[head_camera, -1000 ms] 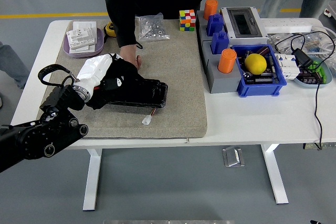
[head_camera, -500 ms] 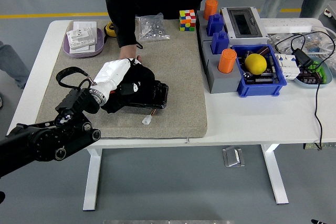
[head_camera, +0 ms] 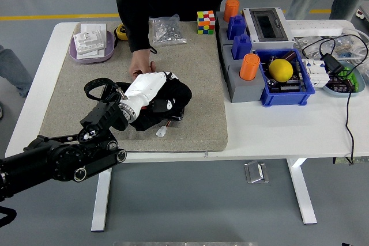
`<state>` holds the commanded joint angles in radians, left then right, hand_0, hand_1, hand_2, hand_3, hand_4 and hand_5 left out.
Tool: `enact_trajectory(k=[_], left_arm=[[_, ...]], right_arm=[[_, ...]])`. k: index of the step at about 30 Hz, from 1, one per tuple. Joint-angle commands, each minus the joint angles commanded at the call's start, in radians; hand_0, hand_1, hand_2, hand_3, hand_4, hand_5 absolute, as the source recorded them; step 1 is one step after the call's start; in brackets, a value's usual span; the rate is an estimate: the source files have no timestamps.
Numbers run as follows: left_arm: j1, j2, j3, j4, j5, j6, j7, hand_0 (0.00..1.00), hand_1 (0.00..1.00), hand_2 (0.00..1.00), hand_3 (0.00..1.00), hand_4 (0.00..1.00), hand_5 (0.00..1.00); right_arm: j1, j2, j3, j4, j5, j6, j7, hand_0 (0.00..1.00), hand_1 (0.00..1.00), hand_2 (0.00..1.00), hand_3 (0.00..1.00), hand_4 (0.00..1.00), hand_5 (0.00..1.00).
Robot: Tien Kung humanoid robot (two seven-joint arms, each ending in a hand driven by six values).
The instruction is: Pick the rag up,wipe the panel,place it on the desk
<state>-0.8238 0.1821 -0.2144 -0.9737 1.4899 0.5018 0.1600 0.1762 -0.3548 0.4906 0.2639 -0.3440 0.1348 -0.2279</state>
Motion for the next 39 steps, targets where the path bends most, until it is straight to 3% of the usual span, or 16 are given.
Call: enact_trajectory(k=[15,31,39], left_arm=[[0.006,-0.002,-0.007,-0.004,0.003,0.003,0.001,0.294,0.172,0.665,0.665,0.355,0.002],[0.035,0.058,-0.079,0.026,0.013,0.006,-0.006,0.294,0.171,0.666,0.664,0.354,0.002],[0.086,0.104,-0.187,0.051,0.037,0.007,-0.009,0.294,0.171,0.665,0.665,0.353,0.002]], right_arm=[[-0.001,0.003,0.000,0.001,0.001,-0.002,-0.001,0.783,0.643,0.712,0.663,0.998,0.555],[-0.005,0.013,0.010,0.001,-0.001,-0.006,-0.002,0.782,0.643,0.711,0.663,0.998,0.553],[-0.009,0.015,0.019,0.001,-0.003,-0.006,-0.003,0.782,0.643,0.711,0.663,0.998,0.553]])
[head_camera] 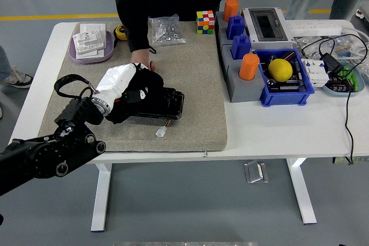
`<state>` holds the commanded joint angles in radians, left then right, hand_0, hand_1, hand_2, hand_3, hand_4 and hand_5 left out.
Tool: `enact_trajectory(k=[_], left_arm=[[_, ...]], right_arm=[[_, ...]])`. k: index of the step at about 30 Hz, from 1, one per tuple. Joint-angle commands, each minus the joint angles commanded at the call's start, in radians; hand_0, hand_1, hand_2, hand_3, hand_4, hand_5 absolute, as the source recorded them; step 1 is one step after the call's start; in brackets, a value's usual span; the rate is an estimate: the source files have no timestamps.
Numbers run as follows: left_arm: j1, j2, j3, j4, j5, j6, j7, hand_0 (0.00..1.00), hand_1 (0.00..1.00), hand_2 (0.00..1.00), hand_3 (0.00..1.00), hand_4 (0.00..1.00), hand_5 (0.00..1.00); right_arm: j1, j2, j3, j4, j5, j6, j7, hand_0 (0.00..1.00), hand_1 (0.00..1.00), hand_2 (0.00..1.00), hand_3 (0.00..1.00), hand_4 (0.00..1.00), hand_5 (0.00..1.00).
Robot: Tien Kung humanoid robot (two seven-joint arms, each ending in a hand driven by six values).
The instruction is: Pick the rag up,wipe the panel,place it on the desk
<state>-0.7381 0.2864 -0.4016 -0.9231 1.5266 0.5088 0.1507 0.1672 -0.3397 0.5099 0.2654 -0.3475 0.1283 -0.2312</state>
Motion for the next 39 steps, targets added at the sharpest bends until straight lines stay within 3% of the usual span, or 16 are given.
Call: enact_trajectory(k=[6,39], left_arm=[[0.018,0.033,-0.041,0.013,0.012,0.002,-0.006,0.294,0.171,0.666,0.665,0.353,0.002],[0.078,0.115,-0.173,0.037,0.053,0.010,-0.017,0.290,0.171,0.664,0.661,0.355,0.002]], right_arm=[[-0.003,-0.002,0.006,0.000,-0.001,0.000,-0.002,0.783,0.642,0.711,0.663,0.998,0.553],[-0.001,0.007,0.025,0.002,0.000,-0.002,-0.002,0.782,0.642,0.711,0.663,0.998,0.553]])
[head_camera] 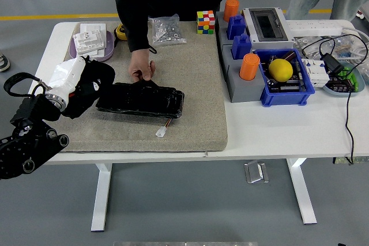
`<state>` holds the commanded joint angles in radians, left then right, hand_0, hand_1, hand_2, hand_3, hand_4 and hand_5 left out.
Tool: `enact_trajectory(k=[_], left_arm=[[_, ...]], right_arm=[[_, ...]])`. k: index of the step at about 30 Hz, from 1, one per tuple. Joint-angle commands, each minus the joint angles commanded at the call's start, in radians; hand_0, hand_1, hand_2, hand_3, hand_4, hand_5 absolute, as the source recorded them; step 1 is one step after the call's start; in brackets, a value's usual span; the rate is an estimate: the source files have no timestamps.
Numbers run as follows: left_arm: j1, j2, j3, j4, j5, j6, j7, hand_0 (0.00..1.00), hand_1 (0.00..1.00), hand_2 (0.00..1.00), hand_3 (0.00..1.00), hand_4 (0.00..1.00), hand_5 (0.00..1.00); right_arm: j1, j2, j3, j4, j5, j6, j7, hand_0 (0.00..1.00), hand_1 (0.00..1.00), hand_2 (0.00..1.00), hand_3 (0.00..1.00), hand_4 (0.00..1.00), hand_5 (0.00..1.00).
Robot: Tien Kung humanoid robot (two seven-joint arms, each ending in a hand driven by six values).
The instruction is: Pick the rag up,wipe the panel,place it on the desk
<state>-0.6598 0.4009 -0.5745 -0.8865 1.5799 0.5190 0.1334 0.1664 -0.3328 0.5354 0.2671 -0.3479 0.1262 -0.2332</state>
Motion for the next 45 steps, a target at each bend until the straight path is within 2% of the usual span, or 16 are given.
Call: enact_trajectory(k=[6,11,23,24,29,30,35,36,41,42,45], left_arm=[[0.013,0.022,-0.027,0.009,0.004,0.004,-0.010,0.291,0.171,0.662,0.660,0.354,0.002],[0.046,0.043,-0.054,0.020,0.005,0.008,-0.019,0.291,0.171,0.662,0.660,0.354,0.002],[0.111,0.063,-0.090,0.059,-0.013,0.023,-0.055,0.299,0.180,0.661,0.658,0.354,0.002],[0.113,0.063,-0.090,0.062,-0.015,0.022,-0.056,0.306,0.275,0.558,0.538,0.355,0.002],[0.130,0.062,-0.093,0.077,-0.028,0.024,-0.064,0.306,0.275,0.558,0.538,0.355,0.002],[0.133,0.061,-0.093,0.081,-0.030,0.023,-0.066,0.321,0.394,0.561,0.545,0.371,0.002],[0.138,0.059,-0.079,0.090,-0.069,0.016,-0.082,0.321,0.394,0.561,0.545,0.371,0.002],[0.139,0.058,-0.077,0.090,-0.075,0.013,-0.084,0.381,0.459,0.573,0.554,0.497,0.002],[0.142,0.052,-0.068,0.091,-0.118,0.002,-0.101,0.381,0.459,0.573,0.554,0.497,0.002],[0.142,0.051,-0.068,0.091,-0.119,0.001,-0.101,0.419,0.480,0.589,0.564,0.615,0.063],[0.141,0.050,-0.064,0.091,-0.132,-0.002,-0.104,0.419,0.480,0.589,0.564,0.615,0.063]], right_arm=[[0.003,0.001,0.004,0.001,-0.001,-0.002,0.000,0.783,0.642,0.711,0.664,0.998,0.554],[0.000,0.001,0.009,0.000,-0.001,-0.002,-0.001,0.783,0.642,0.711,0.664,0.998,0.554],[-0.006,0.002,0.010,0.000,-0.006,-0.002,-0.004,0.782,0.643,0.711,0.665,0.998,0.554],[-0.007,0.002,0.010,0.000,-0.006,-0.002,-0.004,0.783,0.643,0.711,0.665,0.998,0.554],[-0.008,0.004,0.010,0.002,-0.008,-0.003,-0.003,0.783,0.643,0.711,0.665,0.998,0.554],[-0.009,0.004,0.009,0.002,-0.008,-0.003,-0.003,0.782,0.643,0.711,0.665,0.998,0.554],[-0.010,0.004,0.006,0.001,-0.008,-0.003,-0.004,0.782,0.643,0.711,0.665,0.998,0.554],[-0.010,0.004,0.007,0.001,-0.008,-0.004,-0.004,0.783,0.643,0.712,0.665,0.998,0.554],[-0.008,0.004,0.004,0.000,-0.010,-0.005,-0.005,0.783,0.643,0.712,0.665,0.998,0.554],[-0.008,0.004,0.004,0.001,-0.010,-0.005,-0.005,0.782,0.643,0.713,0.664,0.998,0.554],[-0.008,0.004,0.003,0.001,-0.010,-0.005,-0.005,0.782,0.643,0.713,0.664,0.998,0.554]])
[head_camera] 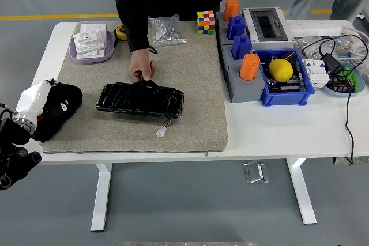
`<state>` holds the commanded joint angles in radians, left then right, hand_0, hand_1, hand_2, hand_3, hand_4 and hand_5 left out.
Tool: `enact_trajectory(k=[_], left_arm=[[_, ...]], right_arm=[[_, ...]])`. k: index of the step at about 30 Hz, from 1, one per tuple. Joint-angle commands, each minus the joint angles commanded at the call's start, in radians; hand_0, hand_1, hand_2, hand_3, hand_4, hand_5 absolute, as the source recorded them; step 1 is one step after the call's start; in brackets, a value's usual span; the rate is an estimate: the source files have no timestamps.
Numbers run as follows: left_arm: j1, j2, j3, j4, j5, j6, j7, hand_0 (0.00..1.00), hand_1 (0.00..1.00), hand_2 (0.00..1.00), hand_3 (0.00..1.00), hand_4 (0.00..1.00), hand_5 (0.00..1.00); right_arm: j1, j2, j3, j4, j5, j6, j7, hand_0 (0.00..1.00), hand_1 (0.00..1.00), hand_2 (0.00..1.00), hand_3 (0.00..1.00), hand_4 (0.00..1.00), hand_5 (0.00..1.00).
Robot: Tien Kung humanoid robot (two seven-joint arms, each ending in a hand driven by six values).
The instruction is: Pick the rag up,wipe the panel,place it on the desk
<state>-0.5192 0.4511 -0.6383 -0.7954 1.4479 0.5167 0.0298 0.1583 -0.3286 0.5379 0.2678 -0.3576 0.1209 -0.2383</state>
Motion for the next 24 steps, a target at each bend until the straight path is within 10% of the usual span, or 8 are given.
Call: enact_trajectory(k=[20,21,24], left_arm=[[-0.025,-0.023,0.017,-0.001,-0.015,-0.016,0.009,0.461,0.517,0.647,0.619,0.729,0.139],[-0.026,-0.023,0.015,0.000,-0.013,-0.018,0.012,0.501,0.639,0.753,0.790,0.903,0.326],[-0.029,-0.020,0.007,0.002,-0.007,-0.028,0.017,0.501,0.639,0.753,0.790,0.903,0.326]], right_arm=[[0.002,0.000,-0.002,-0.001,-0.001,-0.001,0.000,0.779,0.643,0.713,0.663,0.998,0.550],[0.002,0.000,-0.001,-0.001,-0.001,-0.001,0.000,0.780,0.643,0.714,0.660,0.998,0.548],[0.003,-0.002,-0.001,-0.001,-0.001,-0.001,0.000,0.780,0.643,0.714,0.660,0.998,0.548]])
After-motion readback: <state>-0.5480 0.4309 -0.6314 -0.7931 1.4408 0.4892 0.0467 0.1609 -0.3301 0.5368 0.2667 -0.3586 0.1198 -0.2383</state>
